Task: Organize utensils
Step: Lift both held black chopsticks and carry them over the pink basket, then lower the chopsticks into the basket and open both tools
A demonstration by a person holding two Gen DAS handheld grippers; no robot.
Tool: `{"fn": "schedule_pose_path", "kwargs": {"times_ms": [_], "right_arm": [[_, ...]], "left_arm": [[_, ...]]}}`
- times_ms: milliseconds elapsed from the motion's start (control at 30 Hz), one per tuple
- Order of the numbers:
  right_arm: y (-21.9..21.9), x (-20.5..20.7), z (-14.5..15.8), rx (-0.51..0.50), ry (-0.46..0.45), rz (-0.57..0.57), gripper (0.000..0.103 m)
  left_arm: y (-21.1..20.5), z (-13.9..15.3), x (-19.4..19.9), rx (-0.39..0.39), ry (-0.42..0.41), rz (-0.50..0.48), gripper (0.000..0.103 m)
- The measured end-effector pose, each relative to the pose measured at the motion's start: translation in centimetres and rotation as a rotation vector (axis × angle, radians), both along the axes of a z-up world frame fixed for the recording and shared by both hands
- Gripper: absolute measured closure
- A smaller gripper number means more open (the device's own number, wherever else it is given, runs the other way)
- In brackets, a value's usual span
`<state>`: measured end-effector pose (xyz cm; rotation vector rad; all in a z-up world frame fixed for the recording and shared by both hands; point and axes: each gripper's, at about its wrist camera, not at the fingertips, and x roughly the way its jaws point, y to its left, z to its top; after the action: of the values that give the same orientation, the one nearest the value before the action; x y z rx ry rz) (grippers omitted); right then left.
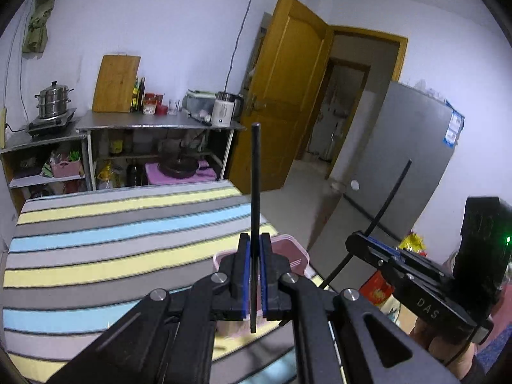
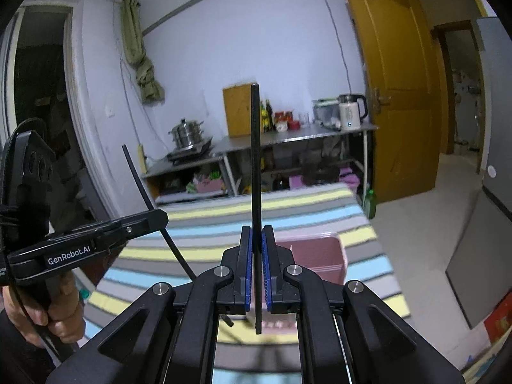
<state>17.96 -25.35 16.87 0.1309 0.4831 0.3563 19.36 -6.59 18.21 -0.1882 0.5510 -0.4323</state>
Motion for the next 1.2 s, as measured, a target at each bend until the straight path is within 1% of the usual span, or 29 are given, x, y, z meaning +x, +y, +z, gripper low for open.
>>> {"fn": "schedule_pose_path", "kwargs": {"times_ms": [133,233,333,433,633,833,900,1000,1033,1200], "right_arm": [[-0.6,1.8,1.0,0.039,-0.022,-0.016,0.097],[-0.6,3.3,0.4,0.046,-0.011,-0.026,0.097],[-0.3,4.8,-1.4,0.043,0.030,-0.030,0.097],[-0.3,6.1,-3.9,0.044,0.089,-0.031,0.097],[-0.4,7.2,-6.9,0.033,0.162,-0.023,0.097],[-0.3,7.8,-8.7,0.020,0.206,-0.009,0.096],[-0.4,7.6,-8.9,0.017,0.208,-0.010,0.094],[-0.4,7.2,-8.8,0.014,0.196,-0.022,0.088],[-0.5,6.9,-8.7,0.014,0.191,-0.028,0.085],[-1.0,5.5,-8.2,0.027,0.173,-0.048,0.084]], "left_arm": [[-0.3,0.4,1.8,-0.011,-0.011,0.016,0.097],[-0.7,-0.8,3.3,-0.011,0.011,0.020,0.097],[-1.2,-2.6,4.5,-0.012,0.058,0.014,0.097],[-1.5,-4.2,4.9,0.003,0.087,0.009,0.097],[-2.0,-6.6,5.3,0.027,0.123,-0.001,0.097],[-1.8,-7.2,5.1,0.023,0.132,0.006,0.095],[-1.6,-7.2,5.0,0.018,0.128,0.007,0.095],[-1.1,-7.2,4.7,0.014,0.122,0.015,0.092],[-0.9,-7.1,4.4,0.013,0.115,0.017,0.091],[0.5,-6.5,2.3,0.004,0.076,0.029,0.089]]}}
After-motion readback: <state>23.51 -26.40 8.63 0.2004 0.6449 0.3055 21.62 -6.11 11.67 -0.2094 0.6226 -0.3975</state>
